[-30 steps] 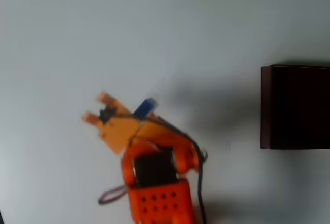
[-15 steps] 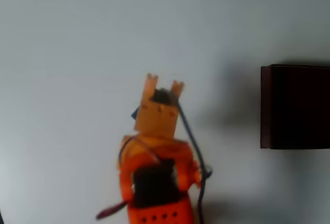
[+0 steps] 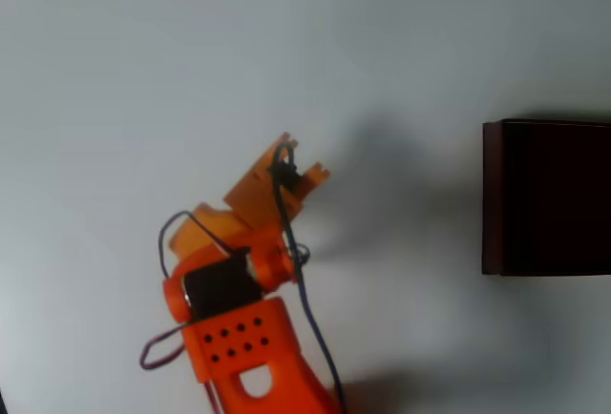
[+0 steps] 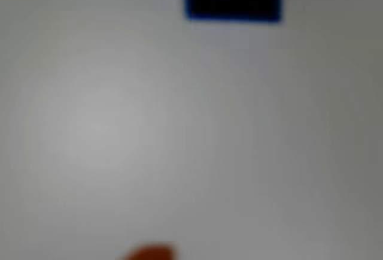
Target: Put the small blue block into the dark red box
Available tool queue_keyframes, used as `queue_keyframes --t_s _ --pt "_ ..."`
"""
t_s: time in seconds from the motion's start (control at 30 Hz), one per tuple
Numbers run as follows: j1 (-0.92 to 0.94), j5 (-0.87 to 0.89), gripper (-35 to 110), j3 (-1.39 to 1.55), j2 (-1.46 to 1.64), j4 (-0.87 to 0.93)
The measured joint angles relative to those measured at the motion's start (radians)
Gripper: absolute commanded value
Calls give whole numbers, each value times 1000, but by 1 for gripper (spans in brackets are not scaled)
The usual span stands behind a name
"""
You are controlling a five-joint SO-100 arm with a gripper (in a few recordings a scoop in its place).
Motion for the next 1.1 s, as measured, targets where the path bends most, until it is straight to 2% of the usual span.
queue_keyframes --t_s 0.33,1.1 --pt "52 -23 28 -86 -212 -41" --pt "57 -35 27 -173 -324 -60"
